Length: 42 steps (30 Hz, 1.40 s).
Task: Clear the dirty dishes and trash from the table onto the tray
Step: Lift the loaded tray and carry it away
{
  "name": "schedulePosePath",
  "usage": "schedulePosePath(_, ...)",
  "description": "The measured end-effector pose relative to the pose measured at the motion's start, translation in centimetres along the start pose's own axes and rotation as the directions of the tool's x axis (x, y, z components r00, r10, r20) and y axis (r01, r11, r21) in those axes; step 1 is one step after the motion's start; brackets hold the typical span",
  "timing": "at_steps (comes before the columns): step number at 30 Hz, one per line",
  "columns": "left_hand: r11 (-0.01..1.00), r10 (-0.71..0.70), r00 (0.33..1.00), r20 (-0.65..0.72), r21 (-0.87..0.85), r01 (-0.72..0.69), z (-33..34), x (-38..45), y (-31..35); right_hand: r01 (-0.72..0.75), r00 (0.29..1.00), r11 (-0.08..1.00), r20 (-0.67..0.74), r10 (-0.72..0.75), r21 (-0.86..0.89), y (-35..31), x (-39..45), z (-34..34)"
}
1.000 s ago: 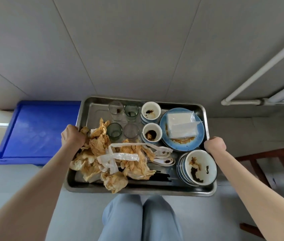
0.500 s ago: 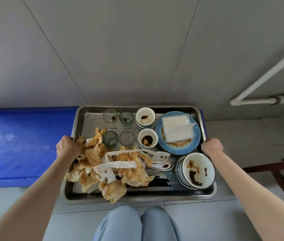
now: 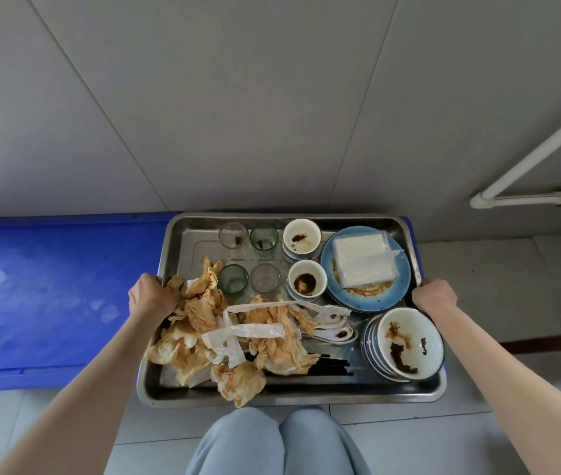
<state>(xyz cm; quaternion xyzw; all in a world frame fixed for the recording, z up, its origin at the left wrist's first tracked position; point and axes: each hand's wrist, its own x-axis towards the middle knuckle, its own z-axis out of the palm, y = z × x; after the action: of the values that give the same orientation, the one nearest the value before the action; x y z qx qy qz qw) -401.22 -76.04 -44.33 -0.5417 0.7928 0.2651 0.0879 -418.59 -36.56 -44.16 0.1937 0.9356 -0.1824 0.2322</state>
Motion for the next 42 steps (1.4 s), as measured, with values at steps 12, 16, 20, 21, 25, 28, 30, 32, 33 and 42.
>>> schedulePosePath(12, 1.000, 0.027, 0.999, 0.030, -0.007, -0.027, 4.0, 1.0, 0.6, 0.042, 0.999, 0.995, 0.009, -0.042, -0.088, 1.2, 3.2, 0.8)
schedulePosePath(16, 0.999, 0.043, 0.999, 0.005, -0.018, -0.043, 4.7, 1.6, 0.2, 0.048, 0.999, 0.995, 0.017, -0.047, -0.084, 1.3, 3.8, 1.6)
schedulePosePath(20, 0.999, 0.044, 0.999, 0.008, -0.009, -0.043, 4.9, 2.2, 0.1, 0.045, 0.998, 0.996, 0.034, -0.043, -0.072, 1.1, 4.3, 2.2)
schedulePosePath(21, 0.999, 0.042, 0.999, 0.010, -0.005, -0.042, 4.9, 2.3, 0.1, 0.047, 0.998, 0.996, 0.036, -0.045, -0.075, 1.0, 4.4, 2.2)
schedulePosePath(25, 0.999, 0.048, 0.999, 0.008, -0.005, -0.048, 5.1, 2.6, 0.5, 0.043, 0.999, 0.996, 0.028, -0.041, -0.084, 1.0, 4.8, 2.3)
schedulePosePath(28, 0.999, 0.053, 0.999, 0.004, -0.002, -0.053, 5.2, 2.7, 0.5, 0.034, 0.999, 0.995, 0.037, -0.030, -0.096, 1.0, 4.9, 2.5)
schedulePosePath(30, 0.999, 0.050, 0.999, 0.000, -0.007, -0.050, 5.4, 2.8, 0.4, 0.038, 0.998, 0.993, 0.043, -0.033, -0.110, 1.0, 4.9, 2.5)
schedulePosePath(32, 0.999, 0.044, 0.999, -0.002, -0.012, -0.044, 5.5, 2.8, 0.4, 0.033, 0.998, 0.993, 0.052, -0.027, -0.114, 0.9, 4.8, 2.4)
schedulePosePath(33, 0.999, 0.041, 0.999, -0.004, -0.016, -0.041, 5.5, 2.8, 0.4, 0.030, 0.998, 0.992, 0.055, -0.023, -0.120, 0.9, 4.8, 2.4)
schedulePosePath(42, 0.998, 0.053, 0.998, 0.020, -0.042, -0.052, 5.0, 1.5, 0.7, 0.143, 0.989, 0.987, 0.053, -0.139, -0.069, -1.6, 3.6, 0.8)
